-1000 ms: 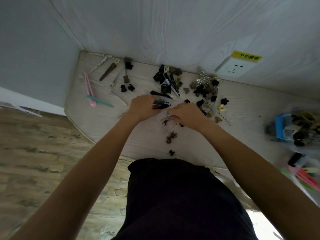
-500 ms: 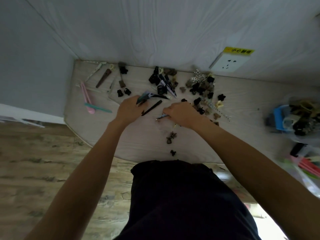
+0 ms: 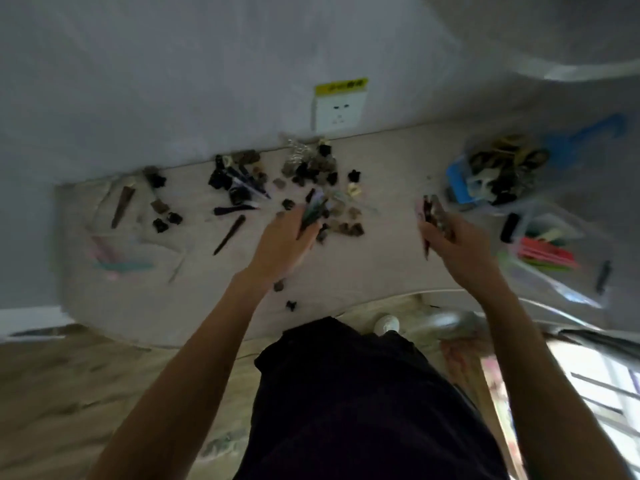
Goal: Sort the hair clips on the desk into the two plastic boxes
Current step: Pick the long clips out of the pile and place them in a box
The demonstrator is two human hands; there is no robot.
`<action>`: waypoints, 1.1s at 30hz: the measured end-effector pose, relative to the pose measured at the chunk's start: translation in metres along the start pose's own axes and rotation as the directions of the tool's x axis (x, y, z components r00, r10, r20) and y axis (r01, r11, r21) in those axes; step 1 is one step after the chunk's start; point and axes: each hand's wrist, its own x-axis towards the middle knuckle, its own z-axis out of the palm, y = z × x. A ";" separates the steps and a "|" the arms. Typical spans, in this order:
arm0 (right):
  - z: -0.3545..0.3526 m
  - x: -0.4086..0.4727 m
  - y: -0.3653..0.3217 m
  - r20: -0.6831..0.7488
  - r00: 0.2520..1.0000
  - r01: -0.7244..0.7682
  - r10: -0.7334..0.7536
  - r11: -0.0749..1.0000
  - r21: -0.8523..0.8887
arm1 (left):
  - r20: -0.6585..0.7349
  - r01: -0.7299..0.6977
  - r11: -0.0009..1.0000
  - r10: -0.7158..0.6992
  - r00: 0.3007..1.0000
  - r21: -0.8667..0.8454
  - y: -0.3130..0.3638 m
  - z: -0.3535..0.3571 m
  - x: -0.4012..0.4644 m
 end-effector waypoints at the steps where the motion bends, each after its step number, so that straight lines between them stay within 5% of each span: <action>1: -0.024 -0.010 0.026 -0.087 0.996 -0.040 0.033 0.997 -0.073 | 0.078 -0.063 0.997 0.059 0.995 0.051 0.022 0.018 0.008; 6: -0.115 -0.028 0.131 -0.340 0.940 -0.173 0.040 0.912 -0.372 | 0.340 -0.357 0.906 0.271 0.901 0.225 0.117 0.105 0.038; 11: -0.143 0.003 0.189 -0.137 0.990 -0.058 -0.023 0.829 -0.557 | 0.385 -0.470 0.790 0.323 0.865 0.394 0.197 0.183 0.060; 17: -0.133 0.013 0.225 0.066 0.995 0.095 -0.075 0.909 -0.406 | 0.265 -0.509 0.639 0.443 0.857 0.577 0.230 0.236 0.071; 23: -0.140 -0.025 0.238 -0.182 0.980 0.009 -0.078 0.937 -0.351 | 0.378 -0.616 0.506 0.498 0.780 0.603 0.236 0.275 0.085; 29: -0.136 -0.047 0.247 -0.265 0.955 0.041 -0.131 0.946 -0.321 | 0.465 -0.613 0.614 0.408 0.786 0.498 0.234 0.279 0.091; 33: -0.125 -0.046 0.224 -0.376 0.892 0.159 -0.250 0.953 -0.257 | 0.209 -0.597 0.715 0.561 0.801 0.365 0.213 0.245 0.074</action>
